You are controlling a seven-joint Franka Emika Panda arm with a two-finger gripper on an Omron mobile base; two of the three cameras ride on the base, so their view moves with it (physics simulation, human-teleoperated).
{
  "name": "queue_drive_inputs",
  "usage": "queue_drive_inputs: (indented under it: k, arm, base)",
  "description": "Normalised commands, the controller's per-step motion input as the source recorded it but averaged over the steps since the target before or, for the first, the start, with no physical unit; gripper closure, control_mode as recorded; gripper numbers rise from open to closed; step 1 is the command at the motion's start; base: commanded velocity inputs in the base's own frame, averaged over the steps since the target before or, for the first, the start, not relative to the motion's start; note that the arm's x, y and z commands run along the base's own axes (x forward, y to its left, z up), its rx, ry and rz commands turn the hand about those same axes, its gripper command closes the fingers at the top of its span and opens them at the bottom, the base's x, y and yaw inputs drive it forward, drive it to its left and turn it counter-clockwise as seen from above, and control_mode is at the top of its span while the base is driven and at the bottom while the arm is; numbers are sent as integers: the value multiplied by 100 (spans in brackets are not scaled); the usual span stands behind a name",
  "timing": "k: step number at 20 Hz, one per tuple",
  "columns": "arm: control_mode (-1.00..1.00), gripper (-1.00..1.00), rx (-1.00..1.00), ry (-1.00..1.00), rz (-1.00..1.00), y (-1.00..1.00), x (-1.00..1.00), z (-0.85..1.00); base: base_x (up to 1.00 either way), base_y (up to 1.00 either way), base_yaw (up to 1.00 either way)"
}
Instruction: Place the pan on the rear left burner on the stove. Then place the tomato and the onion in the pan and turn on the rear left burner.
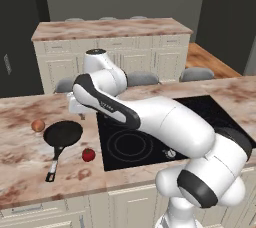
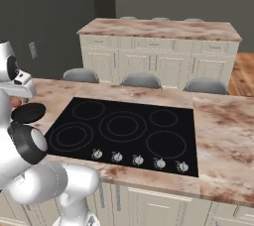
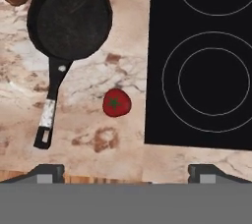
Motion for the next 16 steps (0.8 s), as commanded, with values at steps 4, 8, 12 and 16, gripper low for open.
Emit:
queue_drive_inputs:
  k: [4,8,12,16]
  arm:
    - [-100,-100,0,0,-2,43,0,-25]
    - [-100,-100,0,0,-2,44,0,-31]
    - [-100,-100,0,0,-3,42,0,-25]
    - [-100,-100,0,0,-3,34,0,-27]
  base:
    - [0,0,0]
    - [0,0,0]
    - [0,0,0]
    - [0,0,0]
